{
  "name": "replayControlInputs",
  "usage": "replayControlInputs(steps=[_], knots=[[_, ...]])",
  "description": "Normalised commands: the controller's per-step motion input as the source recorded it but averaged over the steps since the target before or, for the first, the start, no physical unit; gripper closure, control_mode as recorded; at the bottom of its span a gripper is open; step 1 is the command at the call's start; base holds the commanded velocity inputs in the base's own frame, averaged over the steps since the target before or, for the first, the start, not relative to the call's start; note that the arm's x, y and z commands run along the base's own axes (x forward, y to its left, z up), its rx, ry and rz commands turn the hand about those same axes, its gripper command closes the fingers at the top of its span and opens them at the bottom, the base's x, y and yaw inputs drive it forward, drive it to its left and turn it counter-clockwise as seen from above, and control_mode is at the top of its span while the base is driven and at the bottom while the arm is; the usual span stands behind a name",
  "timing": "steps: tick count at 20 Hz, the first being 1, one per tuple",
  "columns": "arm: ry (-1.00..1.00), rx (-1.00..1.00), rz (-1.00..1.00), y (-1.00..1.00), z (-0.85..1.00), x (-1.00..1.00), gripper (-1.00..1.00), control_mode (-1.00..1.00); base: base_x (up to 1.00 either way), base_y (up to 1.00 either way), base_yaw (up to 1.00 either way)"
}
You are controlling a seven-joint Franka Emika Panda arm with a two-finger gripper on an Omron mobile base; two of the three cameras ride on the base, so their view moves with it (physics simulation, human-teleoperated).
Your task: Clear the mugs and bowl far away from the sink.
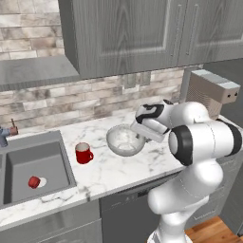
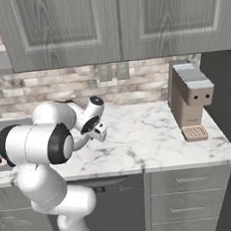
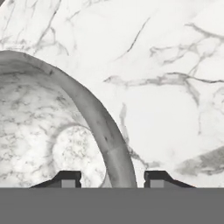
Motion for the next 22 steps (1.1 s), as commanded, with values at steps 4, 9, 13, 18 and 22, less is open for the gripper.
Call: replayControlInputs(steps=[4, 9, 13, 18, 22], knots=[[0.00, 0.00, 0.00, 0.00, -0.01, -0.03, 1.00, -1.00, 0.00, 0.00, 0.00], [0.00, 0.00, 0.00, 0.00, 0.00, -0.21, 1.00, -1.00, 0.00, 0.00, 0.00], [-0.12, 0.02, -0.07, -0.03, 0.44, -0.37, 1.00, -1.00, 0.00, 0.00, 0.00], [-0.10, 0.00, -0.20, -0.13, 0.90, -0.37, 1.00, -1.00, 0.00, 0.00, 0.00], [-0.03, 0.00, -0.32, -0.39, 0.75, -0.40, 1.00, -1.00, 0.00, 0.00, 0.00]])
